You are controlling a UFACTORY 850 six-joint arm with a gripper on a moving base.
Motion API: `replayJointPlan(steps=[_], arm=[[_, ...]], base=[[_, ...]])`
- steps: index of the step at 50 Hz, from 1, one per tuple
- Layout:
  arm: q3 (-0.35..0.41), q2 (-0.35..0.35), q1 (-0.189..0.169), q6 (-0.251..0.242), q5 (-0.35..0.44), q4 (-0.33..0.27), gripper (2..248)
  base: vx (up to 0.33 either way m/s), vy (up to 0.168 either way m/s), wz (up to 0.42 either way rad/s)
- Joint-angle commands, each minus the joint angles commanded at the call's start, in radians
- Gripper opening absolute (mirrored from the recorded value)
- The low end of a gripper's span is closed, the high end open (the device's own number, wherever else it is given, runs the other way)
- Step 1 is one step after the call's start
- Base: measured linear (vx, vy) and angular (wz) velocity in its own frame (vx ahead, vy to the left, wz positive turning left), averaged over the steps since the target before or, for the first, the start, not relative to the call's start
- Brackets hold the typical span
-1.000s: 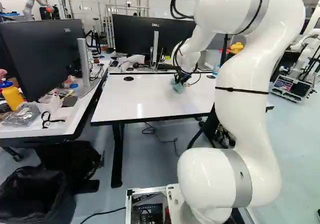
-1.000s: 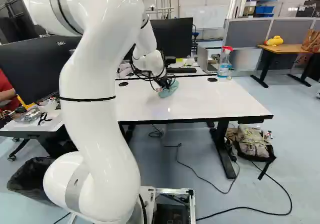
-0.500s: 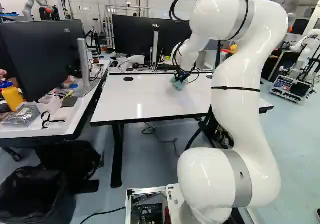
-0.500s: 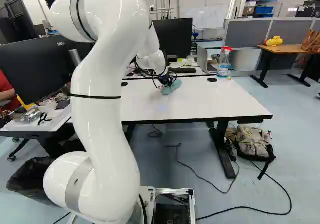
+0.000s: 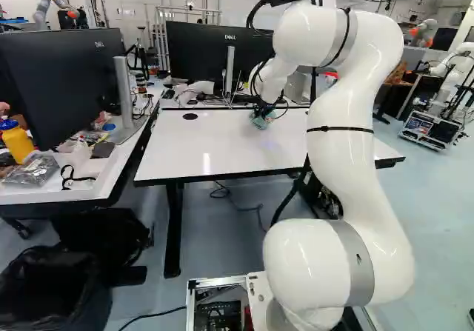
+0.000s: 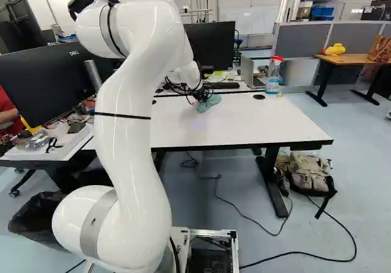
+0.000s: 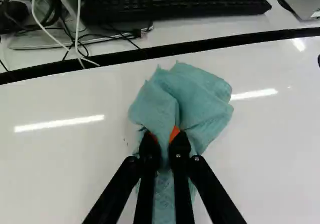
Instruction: Clean the table with the green towel
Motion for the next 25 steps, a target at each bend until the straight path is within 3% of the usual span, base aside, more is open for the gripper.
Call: replayJointPlan(steps=[25], arm=[[0.038,0.027,0.064,0.0,0.0,0.0,39]], base=[[0.0,0.0,0.0]])
